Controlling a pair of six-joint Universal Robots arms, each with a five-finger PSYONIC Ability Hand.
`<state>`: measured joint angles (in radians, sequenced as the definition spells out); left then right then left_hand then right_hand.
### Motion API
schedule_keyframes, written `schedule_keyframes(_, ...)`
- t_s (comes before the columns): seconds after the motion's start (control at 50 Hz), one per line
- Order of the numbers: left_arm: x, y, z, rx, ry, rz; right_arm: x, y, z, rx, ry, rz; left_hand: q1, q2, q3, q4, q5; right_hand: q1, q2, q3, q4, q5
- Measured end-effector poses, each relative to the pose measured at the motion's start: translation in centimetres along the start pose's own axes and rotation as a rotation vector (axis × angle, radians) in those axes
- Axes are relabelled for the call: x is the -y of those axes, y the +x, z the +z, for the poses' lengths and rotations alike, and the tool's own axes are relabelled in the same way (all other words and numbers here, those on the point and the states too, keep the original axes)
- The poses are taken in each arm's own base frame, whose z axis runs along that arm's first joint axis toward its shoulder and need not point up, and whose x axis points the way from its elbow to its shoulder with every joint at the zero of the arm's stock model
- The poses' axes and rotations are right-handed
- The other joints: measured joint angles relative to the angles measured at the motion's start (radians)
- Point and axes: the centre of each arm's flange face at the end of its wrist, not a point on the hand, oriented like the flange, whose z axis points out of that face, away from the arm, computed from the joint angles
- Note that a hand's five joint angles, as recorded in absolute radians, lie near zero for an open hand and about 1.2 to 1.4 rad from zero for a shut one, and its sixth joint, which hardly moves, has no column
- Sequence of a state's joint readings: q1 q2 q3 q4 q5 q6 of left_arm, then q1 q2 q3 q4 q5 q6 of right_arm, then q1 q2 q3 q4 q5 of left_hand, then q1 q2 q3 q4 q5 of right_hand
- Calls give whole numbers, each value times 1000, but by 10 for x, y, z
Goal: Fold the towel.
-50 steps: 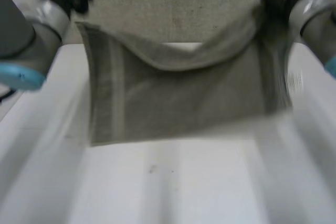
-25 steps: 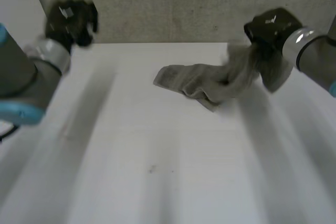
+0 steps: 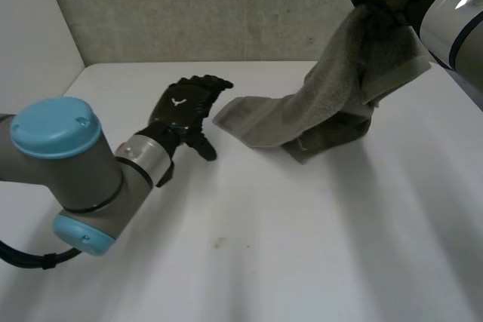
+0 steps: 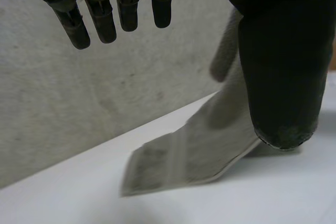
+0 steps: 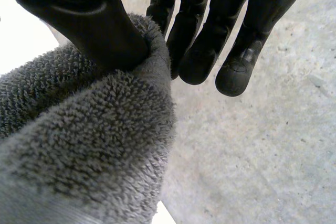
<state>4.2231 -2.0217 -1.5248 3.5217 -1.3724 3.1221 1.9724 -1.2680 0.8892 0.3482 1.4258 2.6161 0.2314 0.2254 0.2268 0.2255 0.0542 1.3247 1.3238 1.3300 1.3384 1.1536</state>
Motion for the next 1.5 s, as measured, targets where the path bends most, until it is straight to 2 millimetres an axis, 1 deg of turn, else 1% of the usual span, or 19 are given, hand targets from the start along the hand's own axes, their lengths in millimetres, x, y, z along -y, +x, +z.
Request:
schedule_keyframes(0.1,-5,17,1,-43,-8,-102,14,-7,-11,14,9,30,0,0,0,2,0,0,1,0,0,0)
schedule_keyframes(0.22,-19,37,4,-87,-37,-213,27,-17,-24,37,12,54,0,1,1,2,2,0,0,0,0,0)
schedule_keyframes(0.3,-29,47,5,-104,-62,-285,35,-21,-31,39,21,70,0,2,1,2,3,0,0,0,0,0)
schedule_keyframes(0.4,-35,51,5,-104,-76,-357,44,-26,-40,43,36,87,14,25,24,24,19,0,0,0,0,0)
schedule_keyframes(0.48,-41,50,5,-68,-78,-427,54,-31,-50,53,60,101,104,110,109,107,106,0,0,0,0,0)
schedule_keyframes(0.6,-48,42,6,22,-70,-462,67,-33,-63,64,90,122,214,220,219,219,216,0,0,0,0,0)
schedule_keyframes(0.7,-54,33,5,117,-55,-452,77,-29,-74,54,118,133,296,300,299,300,297,0,0,0,0,0)
schedule_keyframes(0.84,-61,28,6,165,-57,-439,87,-21,-82,30,149,133,387,393,391,393,386,0,1,0,0,0)
schedule_keyframes(0.92,-65,28,7,167,-65,-437,91,-18,-86,22,162,133,454,461,459,461,456,0,0,0,0,0)
schedule_keyframes(0.96,-67,28,7,167,-69,-435,92,-17,-87,19,166,133,536,542,534,536,531,0,1,0,0,0)
schedule_keyframes(1.02,-70,28,7,167,-76,-422,92,-15,-87,14,167,132,654,661,659,661,657,0,0,0,0,0)
schedule_keyframes(1.1,-72,27,8,168,-80,-363,90,-15,-87,13,162,133,893,903,900,903,898,0,0,0,0,0)
schedule_keyframes(1.18,-72,24,10,173,-73,-303,89,-15,-86,15,155,134,943,970,968,969,955,0,0,0,0,0)
schedule_keyframes(1.24,-68,17,12,188,-56,-247,85,-17,-84,20,145,134,952,985,982,984,968,0,1,0,0,0)
schedule_keyframes(1.28,-61,9,13,204,-39,-204,81,-17,-83,21,131,133,952,988,985,987,973,0,0,0,0,0)
schedule_keyframes(1.38,-13,-17,6,266,58,-44,58,-14,-73,11,50,125,958,991,988,991,974,0,0,0,0,0)
schedule_keyframes(1.44,26,-34,-8,317,139,65,34,-8,-63,-5,-25,117,958,991,989,991,976,0,0,0,0,0)
schedule_keyframes(1.46,35,-37,-11,327,159,87,28,-7,-61,-8,-44,116,958,991,989,991,976,0,0,0,0,0)
schedule_keyframes(1.5,63,-44,-25,358,223,164,6,-4,-53,-6,-114,108,958,992,989,991,977,0,0,0,0,0)
